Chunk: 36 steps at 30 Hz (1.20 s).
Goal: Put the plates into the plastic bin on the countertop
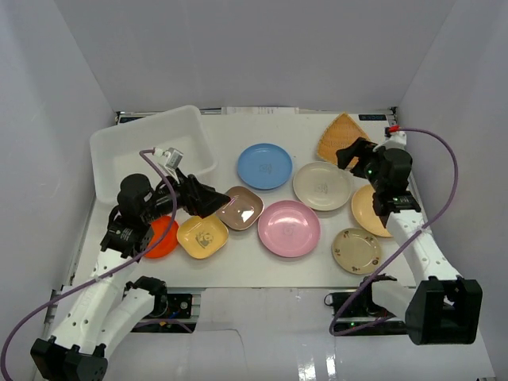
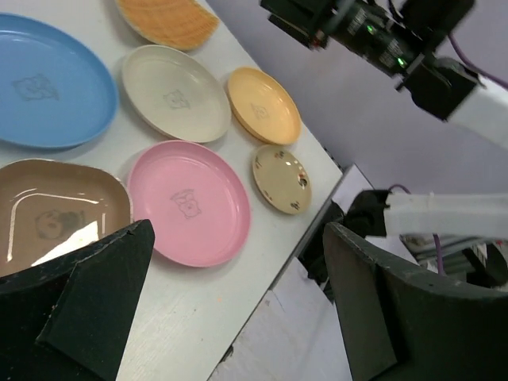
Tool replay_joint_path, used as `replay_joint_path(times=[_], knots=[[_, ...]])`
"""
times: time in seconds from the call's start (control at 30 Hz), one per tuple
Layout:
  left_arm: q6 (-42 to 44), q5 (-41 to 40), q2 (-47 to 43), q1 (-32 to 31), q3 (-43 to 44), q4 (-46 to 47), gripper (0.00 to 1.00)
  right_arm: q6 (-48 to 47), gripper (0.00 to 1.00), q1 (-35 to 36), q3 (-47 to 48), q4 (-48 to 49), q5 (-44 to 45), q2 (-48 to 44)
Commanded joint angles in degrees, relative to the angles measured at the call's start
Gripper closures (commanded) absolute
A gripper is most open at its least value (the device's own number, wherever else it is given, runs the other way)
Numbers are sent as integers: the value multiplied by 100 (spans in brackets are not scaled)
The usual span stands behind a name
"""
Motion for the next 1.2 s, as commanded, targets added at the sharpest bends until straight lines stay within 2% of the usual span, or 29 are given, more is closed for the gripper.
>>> replay_joint_path(times=[0.0,0.03,0.1,0.2,0.3,0.37,0.5,0.8,1.17], knots=[[362,603,-88,-468,-252,526,2,445,14,-858,-18,124,-395,252],[406,638,-88,-548,-444,605,2,646,15,-1218,17,281,-622,340],[537,595,-106,-784,-612,650,2,779,16,-1493,157,353,-686,647],[660,559,-150,-1022,-640,528,2,850,16,-1801,500,344,-362,1104],[889,349,-273,-1251,-596,308,2,1314,18,-2108,632,632,-168,1552],[942,252,-308,-1374,-587,263,2,1403,19,-2162,658,993,-54,1947],[1004,-275,-361,-1550,-517,35,2,1342,19,-2179,1062,995,201,2704],[1039,-706,-326,-1647,-508,-88,2,1701,20,-2197,1353,1495,-106,3944],[1092,-865,-1,-1455,-490,-115,2,2615,29,-2188,1546,2840,-607,5384]])
